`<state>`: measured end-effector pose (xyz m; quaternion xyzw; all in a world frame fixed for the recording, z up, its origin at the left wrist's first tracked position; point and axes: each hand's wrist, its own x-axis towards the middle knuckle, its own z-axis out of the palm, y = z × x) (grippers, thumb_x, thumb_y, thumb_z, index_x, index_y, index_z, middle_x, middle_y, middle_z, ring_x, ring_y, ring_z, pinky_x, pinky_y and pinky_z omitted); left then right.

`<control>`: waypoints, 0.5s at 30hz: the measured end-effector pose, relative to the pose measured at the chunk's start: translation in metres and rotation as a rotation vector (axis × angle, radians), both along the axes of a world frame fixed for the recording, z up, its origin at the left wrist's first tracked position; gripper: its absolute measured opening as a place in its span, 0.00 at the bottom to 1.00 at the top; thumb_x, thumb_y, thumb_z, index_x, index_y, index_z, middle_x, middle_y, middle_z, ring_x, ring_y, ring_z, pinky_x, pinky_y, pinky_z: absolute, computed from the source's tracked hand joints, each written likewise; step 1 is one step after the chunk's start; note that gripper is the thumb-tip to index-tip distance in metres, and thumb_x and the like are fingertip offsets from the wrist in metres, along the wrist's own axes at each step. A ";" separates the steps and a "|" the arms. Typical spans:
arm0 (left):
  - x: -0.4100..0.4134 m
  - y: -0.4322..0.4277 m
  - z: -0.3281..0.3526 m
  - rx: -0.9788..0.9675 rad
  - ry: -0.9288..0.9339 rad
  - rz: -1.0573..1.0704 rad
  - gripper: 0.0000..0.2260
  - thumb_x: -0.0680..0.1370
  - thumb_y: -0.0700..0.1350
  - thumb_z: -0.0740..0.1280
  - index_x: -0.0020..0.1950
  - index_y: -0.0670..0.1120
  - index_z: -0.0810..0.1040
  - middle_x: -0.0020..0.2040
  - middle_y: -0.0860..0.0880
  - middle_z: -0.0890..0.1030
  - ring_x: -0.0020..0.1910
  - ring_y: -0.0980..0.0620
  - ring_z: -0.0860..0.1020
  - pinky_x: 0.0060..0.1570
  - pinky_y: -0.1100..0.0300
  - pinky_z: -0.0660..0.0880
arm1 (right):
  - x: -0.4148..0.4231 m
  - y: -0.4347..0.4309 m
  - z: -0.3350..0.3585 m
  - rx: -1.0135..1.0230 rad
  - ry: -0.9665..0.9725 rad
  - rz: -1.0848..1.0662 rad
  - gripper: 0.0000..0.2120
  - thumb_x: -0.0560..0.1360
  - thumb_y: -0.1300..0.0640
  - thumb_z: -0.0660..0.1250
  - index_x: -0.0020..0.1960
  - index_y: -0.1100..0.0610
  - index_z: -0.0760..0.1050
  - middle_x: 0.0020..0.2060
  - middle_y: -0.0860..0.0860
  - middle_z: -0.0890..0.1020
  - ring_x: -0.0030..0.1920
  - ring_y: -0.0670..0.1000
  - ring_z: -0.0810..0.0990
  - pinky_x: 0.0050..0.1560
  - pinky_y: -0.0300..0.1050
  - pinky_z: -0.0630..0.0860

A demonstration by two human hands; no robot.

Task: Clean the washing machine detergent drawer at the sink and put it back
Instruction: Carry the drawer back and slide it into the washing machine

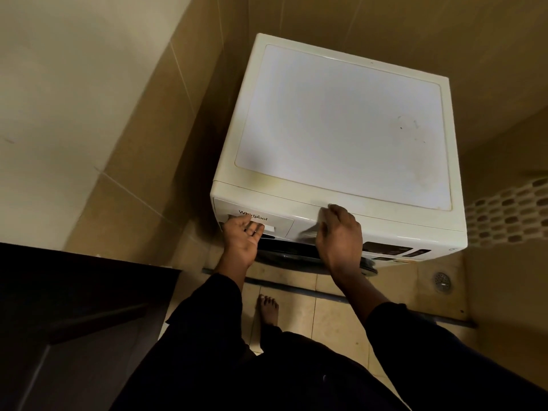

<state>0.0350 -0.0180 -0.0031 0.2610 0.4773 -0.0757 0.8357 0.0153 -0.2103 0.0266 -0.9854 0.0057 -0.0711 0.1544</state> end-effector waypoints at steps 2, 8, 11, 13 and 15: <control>0.000 0.001 0.001 -0.011 -0.004 0.000 0.07 0.79 0.34 0.55 0.45 0.38 0.72 0.48 0.42 0.73 0.44 0.45 0.74 0.68 0.43 0.69 | 0.000 -0.001 0.003 -0.035 0.029 0.018 0.07 0.73 0.62 0.66 0.50 0.58 0.79 0.57 0.57 0.80 0.54 0.59 0.79 0.53 0.49 0.75; -0.016 -0.004 0.001 0.016 0.050 -0.040 0.10 0.76 0.33 0.55 0.36 0.41 0.68 0.41 0.43 0.75 0.41 0.46 0.75 0.63 0.47 0.71 | 0.005 -0.003 0.010 -0.064 0.101 0.034 0.05 0.70 0.64 0.69 0.45 0.58 0.81 0.58 0.57 0.80 0.51 0.59 0.80 0.48 0.47 0.76; -0.050 -0.005 0.002 0.036 0.067 -0.023 0.13 0.77 0.32 0.52 0.34 0.42 0.64 0.34 0.44 0.70 0.36 0.47 0.71 0.56 0.47 0.72 | 0.004 -0.001 0.010 -0.074 0.094 0.029 0.06 0.71 0.65 0.69 0.46 0.58 0.82 0.58 0.57 0.80 0.51 0.59 0.81 0.49 0.47 0.76; -0.081 0.001 0.002 0.051 0.026 -0.030 0.12 0.74 0.29 0.51 0.36 0.41 0.67 0.32 0.44 0.72 0.36 0.47 0.72 0.46 0.50 0.73 | 0.004 0.001 0.009 -0.083 0.102 0.026 0.07 0.71 0.65 0.69 0.47 0.58 0.82 0.57 0.57 0.80 0.51 0.58 0.81 0.49 0.48 0.77; -0.108 0.006 0.002 0.056 -0.018 -0.033 0.14 0.72 0.27 0.51 0.42 0.39 0.73 0.39 0.41 0.78 0.41 0.43 0.76 0.47 0.50 0.73 | 0.004 0.001 0.008 -0.087 0.096 0.016 0.08 0.71 0.66 0.68 0.47 0.58 0.82 0.57 0.57 0.80 0.51 0.59 0.80 0.50 0.49 0.77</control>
